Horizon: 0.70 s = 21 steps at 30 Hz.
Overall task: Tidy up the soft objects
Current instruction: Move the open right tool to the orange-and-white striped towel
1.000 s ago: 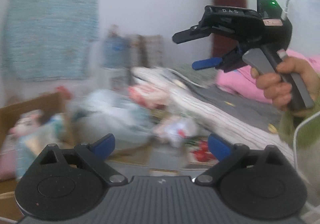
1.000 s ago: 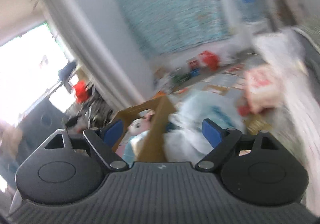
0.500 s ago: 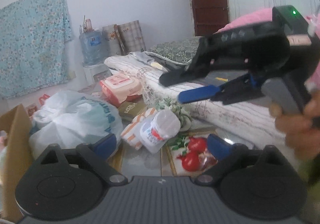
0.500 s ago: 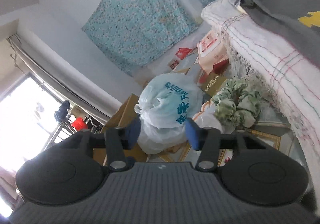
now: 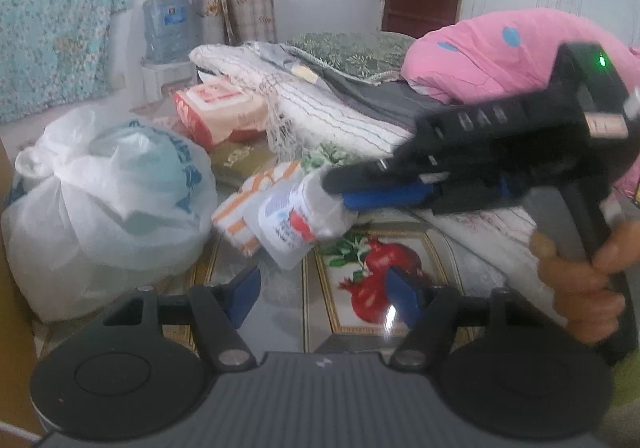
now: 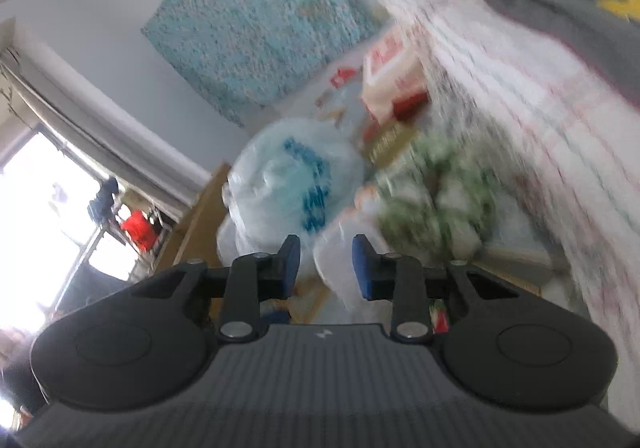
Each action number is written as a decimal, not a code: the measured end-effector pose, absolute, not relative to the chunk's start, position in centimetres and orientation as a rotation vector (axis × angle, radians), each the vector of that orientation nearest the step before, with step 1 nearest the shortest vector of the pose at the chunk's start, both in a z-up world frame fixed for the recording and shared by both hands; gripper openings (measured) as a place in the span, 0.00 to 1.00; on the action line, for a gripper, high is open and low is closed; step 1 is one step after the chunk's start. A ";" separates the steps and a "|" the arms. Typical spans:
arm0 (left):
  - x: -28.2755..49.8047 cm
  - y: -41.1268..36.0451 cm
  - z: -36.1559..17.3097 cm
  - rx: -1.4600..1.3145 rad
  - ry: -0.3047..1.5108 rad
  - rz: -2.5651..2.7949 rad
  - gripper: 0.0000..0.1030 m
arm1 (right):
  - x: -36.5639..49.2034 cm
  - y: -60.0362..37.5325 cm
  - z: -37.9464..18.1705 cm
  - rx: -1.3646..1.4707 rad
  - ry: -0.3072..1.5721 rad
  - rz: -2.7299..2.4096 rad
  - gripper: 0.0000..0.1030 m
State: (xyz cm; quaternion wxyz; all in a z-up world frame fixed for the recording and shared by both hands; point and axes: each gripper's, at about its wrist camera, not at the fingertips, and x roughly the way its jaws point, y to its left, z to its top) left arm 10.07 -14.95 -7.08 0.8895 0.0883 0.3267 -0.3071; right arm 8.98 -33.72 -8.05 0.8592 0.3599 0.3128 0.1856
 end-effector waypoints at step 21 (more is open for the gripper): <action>10.7 -15.0 -6.6 0.192 0.665 -0.617 0.64 | 10.9 -33.4 -9.1 0.777 0.661 0.443 0.27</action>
